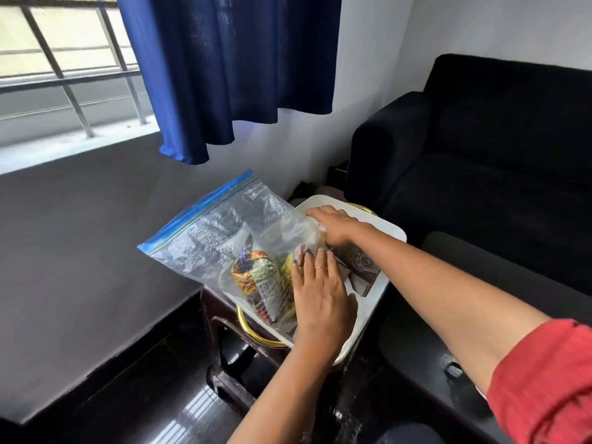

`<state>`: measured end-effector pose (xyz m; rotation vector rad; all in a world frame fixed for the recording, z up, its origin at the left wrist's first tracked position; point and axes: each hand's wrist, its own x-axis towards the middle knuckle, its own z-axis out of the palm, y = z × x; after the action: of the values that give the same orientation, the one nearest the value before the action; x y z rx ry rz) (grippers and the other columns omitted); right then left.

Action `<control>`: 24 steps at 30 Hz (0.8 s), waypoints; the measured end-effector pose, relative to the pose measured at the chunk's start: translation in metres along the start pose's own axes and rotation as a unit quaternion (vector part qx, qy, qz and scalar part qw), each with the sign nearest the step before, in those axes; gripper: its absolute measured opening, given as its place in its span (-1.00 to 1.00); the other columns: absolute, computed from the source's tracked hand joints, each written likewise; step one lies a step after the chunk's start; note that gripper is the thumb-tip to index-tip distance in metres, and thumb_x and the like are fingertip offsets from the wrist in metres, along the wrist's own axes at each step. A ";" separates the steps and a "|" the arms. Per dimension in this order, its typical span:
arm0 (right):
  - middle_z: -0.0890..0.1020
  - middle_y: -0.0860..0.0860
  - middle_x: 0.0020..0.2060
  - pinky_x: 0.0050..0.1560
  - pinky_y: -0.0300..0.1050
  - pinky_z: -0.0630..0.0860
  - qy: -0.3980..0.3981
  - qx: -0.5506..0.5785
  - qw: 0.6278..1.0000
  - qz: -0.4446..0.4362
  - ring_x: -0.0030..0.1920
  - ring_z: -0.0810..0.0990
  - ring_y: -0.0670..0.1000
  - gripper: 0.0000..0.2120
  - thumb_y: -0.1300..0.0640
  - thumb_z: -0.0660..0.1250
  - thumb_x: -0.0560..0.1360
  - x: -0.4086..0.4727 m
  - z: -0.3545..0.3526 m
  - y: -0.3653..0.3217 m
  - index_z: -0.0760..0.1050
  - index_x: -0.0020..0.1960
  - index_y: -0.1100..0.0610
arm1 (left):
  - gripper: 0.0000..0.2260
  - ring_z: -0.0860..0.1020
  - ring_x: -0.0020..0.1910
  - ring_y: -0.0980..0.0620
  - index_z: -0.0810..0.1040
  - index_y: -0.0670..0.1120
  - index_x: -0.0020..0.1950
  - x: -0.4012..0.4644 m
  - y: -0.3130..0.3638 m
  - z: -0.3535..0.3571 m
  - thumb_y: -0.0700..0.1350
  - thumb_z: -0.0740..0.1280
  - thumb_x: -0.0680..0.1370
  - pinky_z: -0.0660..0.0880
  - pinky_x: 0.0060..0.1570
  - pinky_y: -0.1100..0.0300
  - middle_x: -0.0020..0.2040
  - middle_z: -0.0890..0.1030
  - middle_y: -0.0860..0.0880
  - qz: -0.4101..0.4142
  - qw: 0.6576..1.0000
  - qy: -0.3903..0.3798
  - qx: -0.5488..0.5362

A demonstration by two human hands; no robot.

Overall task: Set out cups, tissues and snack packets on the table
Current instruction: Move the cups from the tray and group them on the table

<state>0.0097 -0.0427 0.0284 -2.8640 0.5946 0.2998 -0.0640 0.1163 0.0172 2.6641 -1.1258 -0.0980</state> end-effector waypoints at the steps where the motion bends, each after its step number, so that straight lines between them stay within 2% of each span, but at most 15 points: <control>1: 0.16 0.09 0.46 0.38 0.15 0.27 0.010 0.013 1.000 -0.001 0.42 0.23 0.21 -0.36 0.22 0.24 0.51 0.001 0.002 0.001 0.08 0.50 -0.09 | -0.33 -0.20 0.54 -0.15 -0.15 -0.16 0.55 0.000 0.000 0.001 0.12 0.10 0.61 -0.23 0.50 -0.09 0.58 -0.08 -0.13 0.001 1.000 -0.007 0.004; 4: 0.23 0.17 0.33 0.26 0.11 0.41 0.027 0.057 0.998 0.014 0.27 0.41 0.27 -0.39 0.25 0.28 0.47 -0.003 0.007 0.007 0.15 0.45 -0.03 | -0.33 -0.14 0.55 -0.15 -0.13 -0.17 0.55 -0.001 0.001 0.004 0.12 0.10 0.60 -0.22 0.50 -0.08 0.58 -0.05 -0.13 0.002 1.000 -0.018 0.000; 6: 0.24 0.18 0.30 0.21 0.09 0.45 0.018 0.086 0.996 0.027 0.20 0.46 0.27 -0.38 0.19 0.35 0.45 -0.011 0.009 0.013 0.16 0.42 -0.02 | -0.32 -0.10 0.55 -0.15 -0.12 -0.17 0.55 -0.001 0.001 0.005 0.13 0.10 0.60 -0.21 0.50 -0.07 0.58 -0.02 -0.13 0.004 1.000 -0.024 -0.003; 9: 0.27 0.16 0.25 0.18 0.08 0.47 0.020 0.140 0.989 0.043 0.15 0.47 0.25 -0.34 0.15 0.46 0.36 -0.029 0.013 0.024 0.22 0.35 -0.01 | -0.33 -0.06 0.55 -0.13 -0.08 -0.17 0.55 -0.002 0.001 0.006 0.14 0.11 0.60 -0.20 0.49 -0.06 0.57 0.03 -0.13 0.003 1.000 -0.027 -0.014; 13: 0.32 0.12 0.18 -0.02 -0.08 0.41 0.077 0.229 0.969 0.048 0.06 0.45 0.14 -0.34 0.24 0.49 0.26 -0.058 0.023 0.033 0.27 0.26 0.03 | -0.34 -0.02 0.55 -0.13 -0.04 -0.17 0.55 -0.002 0.004 0.007 0.14 0.12 0.59 -0.19 0.49 -0.05 0.56 0.08 -0.12 0.009 0.999 -0.037 -0.031; 16: 0.36 0.09 0.18 -0.03 -0.15 0.36 0.113 0.284 0.950 0.064 0.06 0.41 0.04 -0.34 0.23 0.51 0.23 -0.078 0.028 0.037 0.28 0.23 0.03 | -0.35 0.03 0.54 -0.12 -0.01 -0.14 0.54 -0.003 0.008 0.009 0.13 0.15 0.58 -0.15 0.50 -0.05 0.54 0.13 -0.11 0.017 0.998 -0.049 -0.045; 18: 0.38 0.08 0.18 -0.02 -0.19 0.37 0.147 0.342 0.925 0.073 0.09 0.41 0.01 -0.34 0.20 0.54 0.23 -0.092 0.031 0.036 0.29 0.21 0.02 | -0.39 0.08 0.52 -0.11 0.05 -0.10 0.52 -0.004 0.009 0.008 0.12 0.18 0.57 -0.11 0.49 -0.06 0.53 0.17 -0.10 0.020 0.996 -0.053 -0.067; 21: 0.38 0.03 0.16 -0.12 -0.33 0.37 0.212 0.449 0.864 0.085 0.05 0.41 -0.08 -0.37 0.18 0.57 0.22 -0.109 0.032 0.028 0.30 0.15 -0.01 | -0.41 0.21 0.48 -0.10 0.05 -0.10 0.51 -0.005 0.014 0.004 0.06 0.19 0.57 0.00 0.48 -0.06 0.48 0.26 -0.11 0.014 0.990 -0.051 -0.130; 23: 0.38 0.03 0.12 -0.25 -0.45 0.41 0.259 0.508 0.816 0.095 -0.03 0.44 -0.16 -0.39 0.20 0.57 0.23 -0.119 0.031 0.020 0.28 0.10 -0.02 | -0.45 0.33 0.39 -0.13 0.07 -0.12 0.50 -0.007 0.018 0.001 -0.03 0.18 0.58 0.18 0.41 -0.03 0.43 0.33 -0.13 0.025 0.985 -0.007 -0.171; 24: 0.39 0.04 0.10 -0.27 -0.43 0.46 0.279 0.539 0.789 0.099 -0.04 0.46 -0.15 -0.38 0.23 0.57 0.23 -0.123 0.029 0.017 0.26 0.10 -0.01 | -0.49 0.39 0.33 -0.14 0.10 -0.12 0.49 -0.008 0.020 0.000 -0.07 0.16 0.58 0.27 0.35 -0.02 0.41 0.35 -0.14 0.039 0.980 0.026 -0.194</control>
<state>-0.1125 -0.0057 0.0272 -1.7115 0.8035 -0.6883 -0.0835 0.1092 0.0223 2.2653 -1.0667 -0.2082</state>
